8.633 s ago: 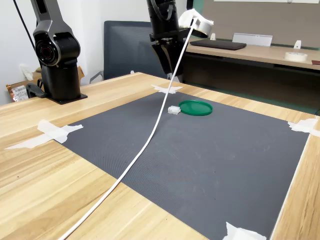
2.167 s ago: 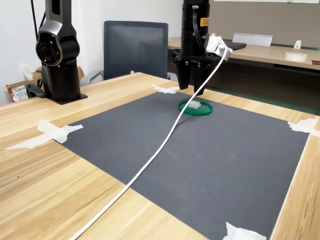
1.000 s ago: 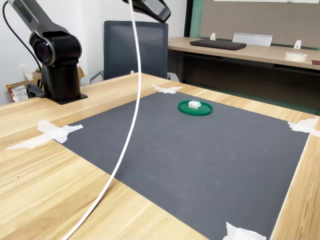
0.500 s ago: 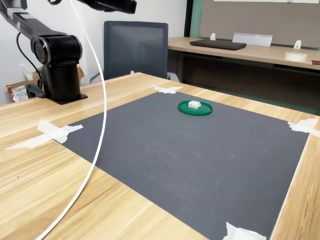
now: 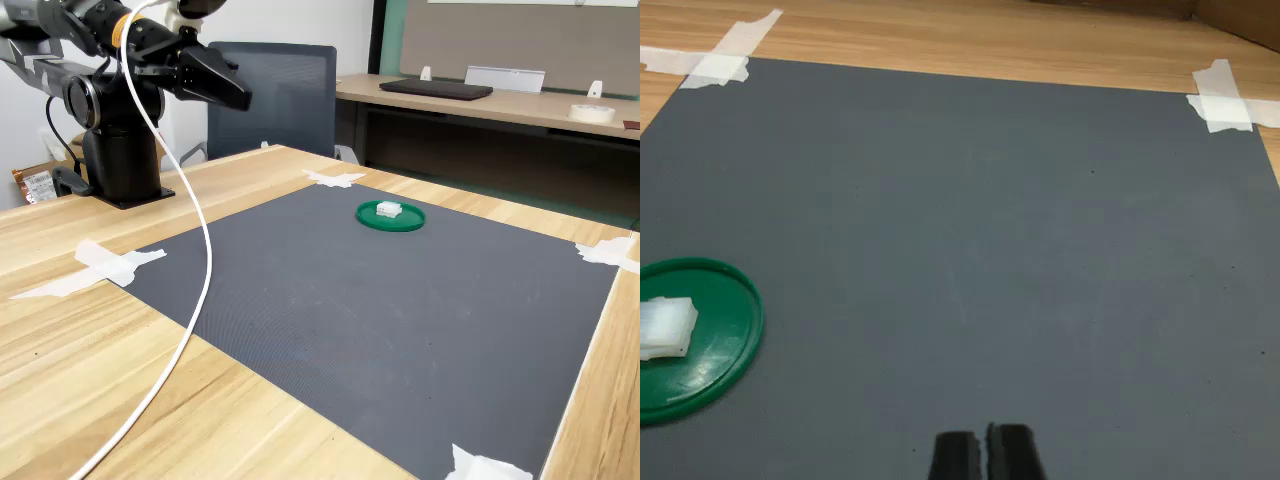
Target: Grasp a white terminal and put it in the green lid.
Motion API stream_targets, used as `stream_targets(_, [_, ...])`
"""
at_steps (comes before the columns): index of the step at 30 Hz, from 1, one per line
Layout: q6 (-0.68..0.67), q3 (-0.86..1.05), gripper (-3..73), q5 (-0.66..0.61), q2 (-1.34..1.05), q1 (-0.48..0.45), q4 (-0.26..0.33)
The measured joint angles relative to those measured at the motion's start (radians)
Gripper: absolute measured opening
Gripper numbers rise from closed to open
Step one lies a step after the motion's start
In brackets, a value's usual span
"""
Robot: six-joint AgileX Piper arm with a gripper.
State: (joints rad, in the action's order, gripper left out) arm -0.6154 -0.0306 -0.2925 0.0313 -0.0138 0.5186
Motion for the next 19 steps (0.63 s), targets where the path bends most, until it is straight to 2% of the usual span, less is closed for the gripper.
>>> stream_targets(19, [0.000, 0.008, -2.7, 0.000, -0.039, 0.001, 0.003])
